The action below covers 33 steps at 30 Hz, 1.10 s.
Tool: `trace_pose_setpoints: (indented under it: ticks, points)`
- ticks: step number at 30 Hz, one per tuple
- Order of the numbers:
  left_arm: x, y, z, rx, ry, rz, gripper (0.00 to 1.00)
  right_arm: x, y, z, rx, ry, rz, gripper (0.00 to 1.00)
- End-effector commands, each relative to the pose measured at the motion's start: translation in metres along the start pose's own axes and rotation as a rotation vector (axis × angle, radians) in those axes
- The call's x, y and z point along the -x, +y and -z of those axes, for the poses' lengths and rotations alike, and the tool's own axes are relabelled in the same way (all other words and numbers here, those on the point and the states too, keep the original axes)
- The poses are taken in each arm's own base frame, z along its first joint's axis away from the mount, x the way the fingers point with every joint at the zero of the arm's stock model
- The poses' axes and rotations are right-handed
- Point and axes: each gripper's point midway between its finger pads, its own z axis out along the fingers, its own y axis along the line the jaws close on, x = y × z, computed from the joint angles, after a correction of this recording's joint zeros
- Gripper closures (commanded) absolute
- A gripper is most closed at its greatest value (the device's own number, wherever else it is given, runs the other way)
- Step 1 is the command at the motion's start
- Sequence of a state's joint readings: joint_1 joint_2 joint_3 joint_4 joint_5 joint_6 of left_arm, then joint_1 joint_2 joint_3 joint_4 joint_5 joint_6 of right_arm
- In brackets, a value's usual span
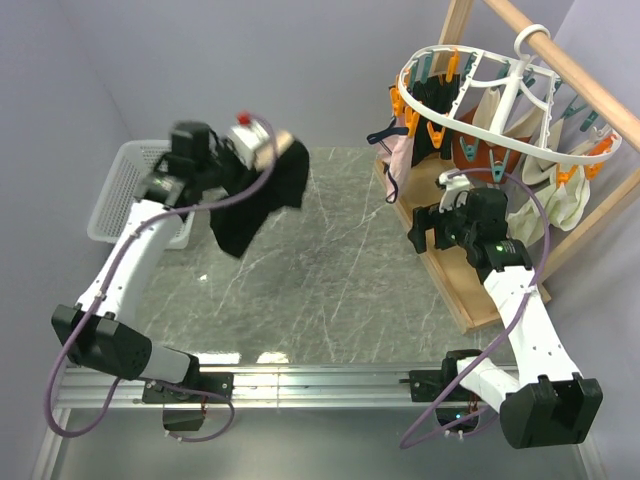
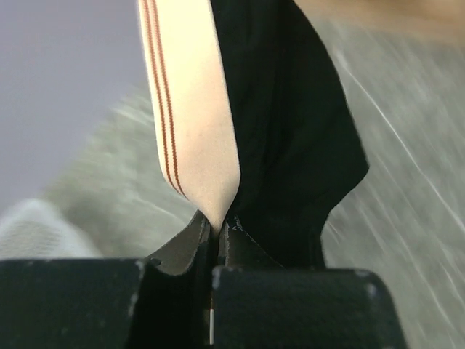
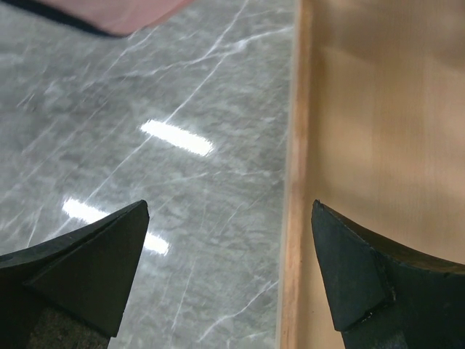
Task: Clip the underwear to the hanger
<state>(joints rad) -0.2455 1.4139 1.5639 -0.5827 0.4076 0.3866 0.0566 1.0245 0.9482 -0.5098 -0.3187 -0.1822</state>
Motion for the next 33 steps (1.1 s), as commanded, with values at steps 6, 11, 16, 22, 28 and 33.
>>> trace_pose_setpoints:
  ticks: [6, 11, 16, 22, 28, 33]
  points:
    - [-0.155, -0.165, -0.033, -0.398, 0.304, -0.133, 0.93, -0.024, 0.033, 0.006, 0.18, 0.095, 0.027, 0.07]
    - [-0.194, -0.215, -0.044, -0.44, 0.345, -0.273, 0.89, -0.05, 0.051, -0.003, 0.248, 0.183, -0.015, 0.15]
    - [-0.193, -0.211, -0.046, -0.383, 0.351, -0.269, 0.67, -0.059, 0.077, -0.018, 0.291, 0.249, 0.003, 0.23]
    - [-0.167, -0.174, -0.009, -0.323, 0.302, -0.093, 0.08, -0.067, 0.109, -0.042, 0.382, 0.364, -0.074, 0.31]
    - [-0.185, -0.147, 0.015, -0.252, 0.34, 0.137, 0.06, -0.091, 0.137, -0.07, 0.469, 0.523, -0.219, 0.36]
    - [-0.198, -0.135, 0.008, -0.211, 0.386, 0.339, 0.09, -0.086, 0.151, -0.101, 0.481, 0.579, -0.294, 0.44]
